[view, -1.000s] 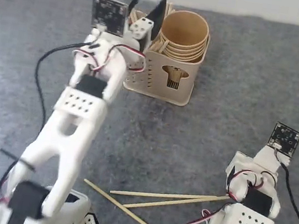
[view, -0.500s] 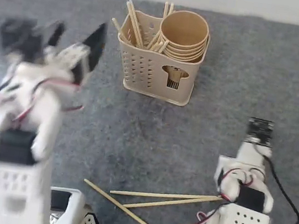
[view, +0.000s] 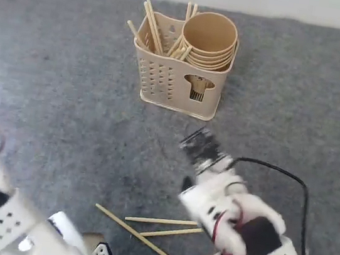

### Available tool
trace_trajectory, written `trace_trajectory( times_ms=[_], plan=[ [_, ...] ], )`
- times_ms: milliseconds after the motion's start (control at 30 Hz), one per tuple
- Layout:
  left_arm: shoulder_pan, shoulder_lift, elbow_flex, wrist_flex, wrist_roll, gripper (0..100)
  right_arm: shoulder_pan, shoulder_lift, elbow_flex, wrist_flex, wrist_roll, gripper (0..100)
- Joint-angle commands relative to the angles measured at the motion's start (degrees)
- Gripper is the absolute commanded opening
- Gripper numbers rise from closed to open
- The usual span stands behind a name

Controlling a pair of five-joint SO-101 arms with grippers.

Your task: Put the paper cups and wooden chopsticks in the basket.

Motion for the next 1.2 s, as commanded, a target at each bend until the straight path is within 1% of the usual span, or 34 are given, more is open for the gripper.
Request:
trace_trajectory(
  times_ms=[0, 133, 233, 400, 567, 733, 867, 1033, 1167],
  plan=[
    [-5.1, 5.4, 1.8, -8.9, -0.4, 26, -13.2, 0.5, -2.4, -1.7, -3.0, 16.9],
    [-9.9, 17.6, -0.6, -14.6, -0.3, 26, -24.8, 4.2, 1.9, -8.3, -3.6, 16.9],
    [-13.4, 28.7, -6.3, -16.7, -0.1, 26, -30.5, 8.5, 4.4, -16.5, -7.7, 16.9],
    [-18.0, 47.3, -20.3, -16.3, 3.1, 26, -32.0, 18.6, 5.8, -28.0, -9.9, 16.9],
    [-18.5, 60.0, -32.9, -9.1, 3.3, 26, -32.0, 29.8, 5.8, -34.2, -11.0, 16.9],
    [-18.5, 65.4, -39.5, -5.8, 3.5, 26, -32.5, 39.5, 5.8, -40.6, -11.0, 16.9],
    [-18.5, 66.4, -40.0, -6.0, 5.3, 26, -33.3, 45.9, 5.7, -45.0, -11.1, 16.9],
    [-18.5, 66.5, -40.0, -6.1, 5.4, 26, -34.9, 52.4, 5.4, -50.7, -11.0, 16.9],
    [-18.5, 66.5, -40.0, -6.1, 5.4, 26, -34.2, 55.1, 2.0, -49.1, -11.0, 16.9]
  ],
)
